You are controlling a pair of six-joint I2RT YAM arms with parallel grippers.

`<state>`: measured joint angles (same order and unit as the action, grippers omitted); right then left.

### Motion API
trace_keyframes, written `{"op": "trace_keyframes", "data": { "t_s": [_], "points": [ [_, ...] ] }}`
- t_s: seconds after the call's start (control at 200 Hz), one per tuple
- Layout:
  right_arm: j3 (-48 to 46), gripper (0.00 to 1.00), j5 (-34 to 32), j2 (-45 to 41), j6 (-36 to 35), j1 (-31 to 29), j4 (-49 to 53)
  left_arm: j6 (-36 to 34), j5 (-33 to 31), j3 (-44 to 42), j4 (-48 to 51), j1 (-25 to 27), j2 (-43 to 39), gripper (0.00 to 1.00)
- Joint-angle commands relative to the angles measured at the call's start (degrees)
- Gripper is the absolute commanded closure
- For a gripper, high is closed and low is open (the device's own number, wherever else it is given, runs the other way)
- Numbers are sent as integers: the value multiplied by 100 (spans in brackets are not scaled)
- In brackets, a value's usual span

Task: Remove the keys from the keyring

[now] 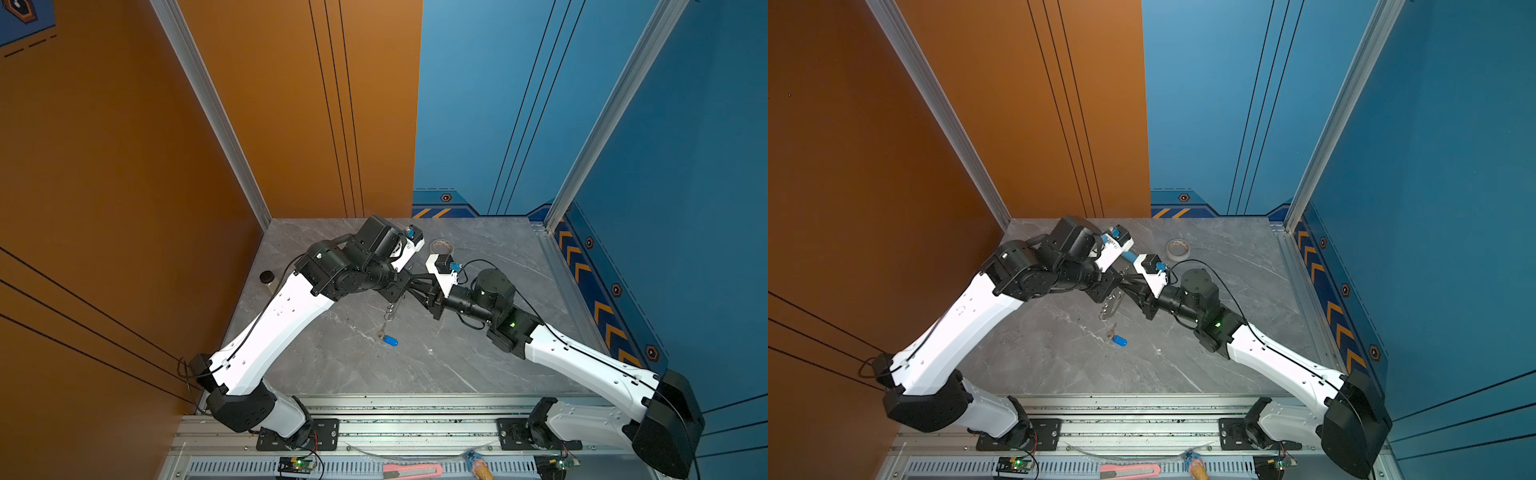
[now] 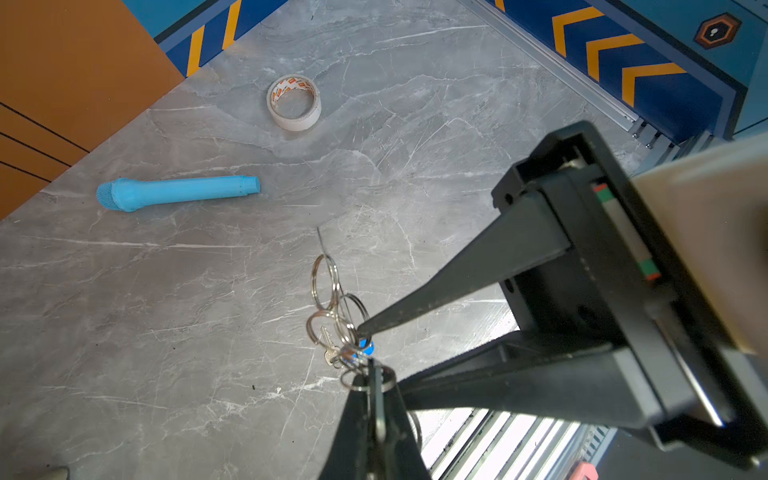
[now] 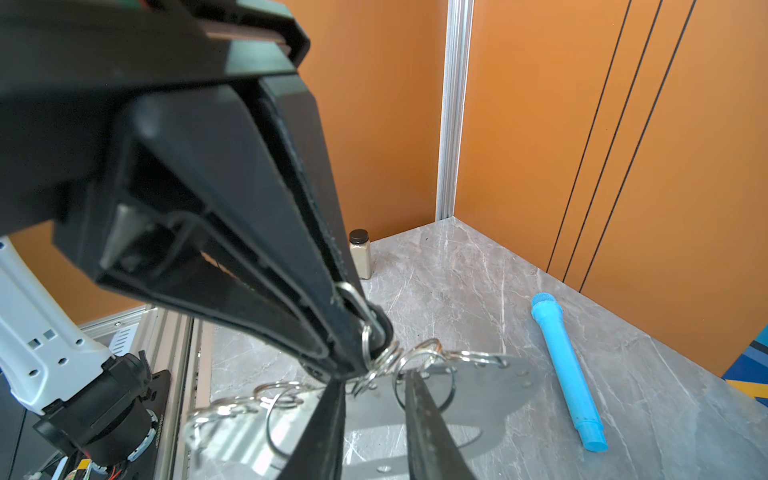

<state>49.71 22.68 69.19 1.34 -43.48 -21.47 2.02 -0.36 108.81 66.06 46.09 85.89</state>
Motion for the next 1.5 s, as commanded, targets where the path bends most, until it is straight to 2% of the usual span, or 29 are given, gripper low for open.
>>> {"op": "trace_keyframes", "data": {
  "t_s": [0.0,0.245,0.586,0.821,1.026,1.191,1.281,1.497],
  "points": [
    [264,74,59,33,-70,16,-16,54,228,193,103,15,-11,100],
    [353,74,-246,-32,-391,-10,341,35,383,258,174,34,6,100],
    [417,80,-553,-254,-661,2,692,-26,231,367,412,44,41,100],
    [421,79,-425,-285,-795,-89,692,-83,254,489,459,58,160,100],
    [559,79,-659,-220,-1074,-219,864,-92,318,604,491,50,244,100],
    [570,72,-679,-230,-1228,-281,891,-84,329,634,503,52,252,100],
    [600,71,-682,-206,-1314,-327,968,-75,335,656,495,52,254,100],
    [689,78,-968,-189,-1439,-384,1119,-53,305,672,565,78,252,100]
  ]
}}
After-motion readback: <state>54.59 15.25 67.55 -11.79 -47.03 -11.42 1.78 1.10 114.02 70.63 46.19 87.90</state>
